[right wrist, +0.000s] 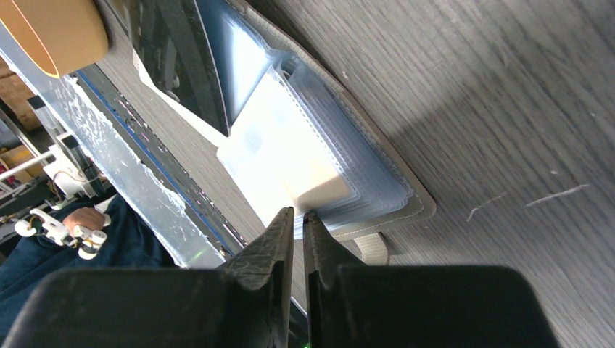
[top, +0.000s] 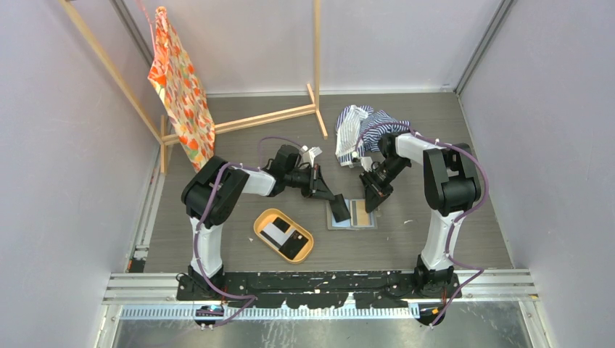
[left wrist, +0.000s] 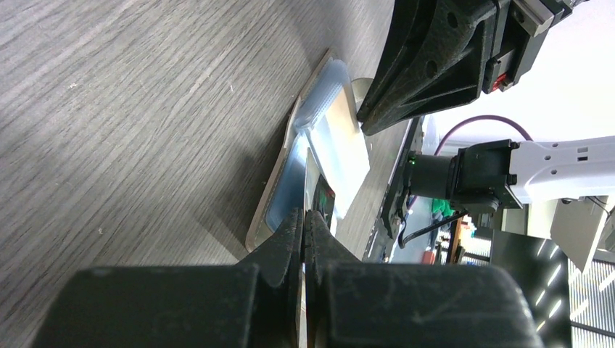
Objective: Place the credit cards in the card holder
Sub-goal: Insert the credit card into the card holder.
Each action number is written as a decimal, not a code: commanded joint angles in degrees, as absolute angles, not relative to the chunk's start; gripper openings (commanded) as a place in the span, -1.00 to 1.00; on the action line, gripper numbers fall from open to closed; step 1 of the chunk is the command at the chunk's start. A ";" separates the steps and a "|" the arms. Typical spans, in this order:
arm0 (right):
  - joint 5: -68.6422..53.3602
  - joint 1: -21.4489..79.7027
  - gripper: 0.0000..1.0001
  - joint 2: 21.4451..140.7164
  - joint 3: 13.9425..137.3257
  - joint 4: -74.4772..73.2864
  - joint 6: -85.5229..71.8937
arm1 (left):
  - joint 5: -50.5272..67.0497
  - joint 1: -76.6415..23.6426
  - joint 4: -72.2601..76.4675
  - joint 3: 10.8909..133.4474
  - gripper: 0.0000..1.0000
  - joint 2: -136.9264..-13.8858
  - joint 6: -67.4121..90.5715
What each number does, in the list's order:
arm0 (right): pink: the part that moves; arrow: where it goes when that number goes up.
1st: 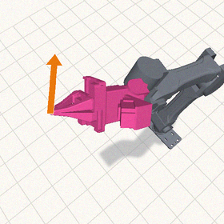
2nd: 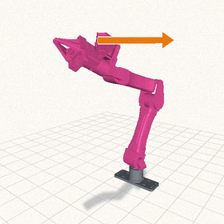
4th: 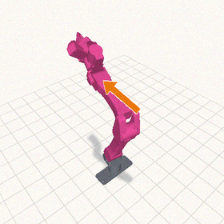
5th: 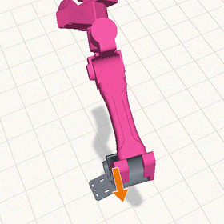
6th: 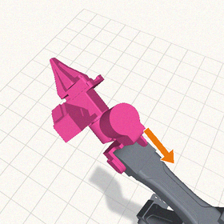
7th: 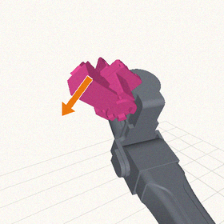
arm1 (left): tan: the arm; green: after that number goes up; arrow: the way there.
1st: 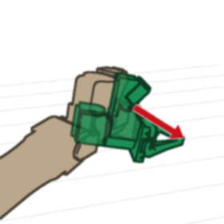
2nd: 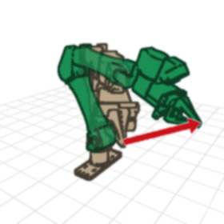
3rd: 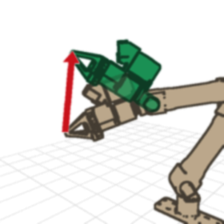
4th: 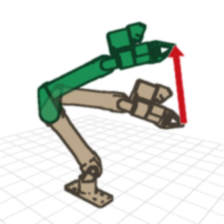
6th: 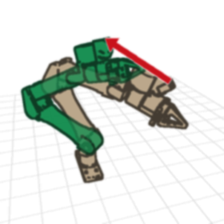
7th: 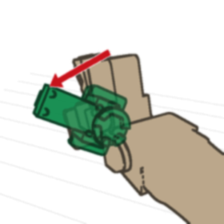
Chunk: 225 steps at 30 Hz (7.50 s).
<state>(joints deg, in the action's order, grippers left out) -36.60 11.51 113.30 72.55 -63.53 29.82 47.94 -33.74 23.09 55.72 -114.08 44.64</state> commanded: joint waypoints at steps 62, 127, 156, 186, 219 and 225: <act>-37.35 12.22 -0.70 112.59 74.05 -63.77 30.00 | 43.20 -39.13 5.89 65.18 -0.99 -118.09 45.53; -41.07 11.24 -0.65 109.27 73.89 -62.51 29.13 | 23.02 -44.12 -0.26 64.32 -0.75 -106.86 48.60; -36.77 11.78 -0.67 111.39 73.52 -61.41 27.72 | 23.24 -49.26 -0.55 72.33 -0.84 -116.78 52.24; -27.19 12.29 -0.74 93.98 57.07 -57.21 66.55 | 20.16 -48.25 -7.06 72.13 -0.86 -115.53 44.39; -24.11 15.46 -0.72 95.48 58.62 -53.22 56.89 | 30.25 -49.65 16.75 66.04 -0.67 -112.78 58.10; -27.47 13.37 -0.70 93.18 59.01 -55.54 58.37 | 23.08 -47.20 6.78 63.44 -0.28 -103.17 48.32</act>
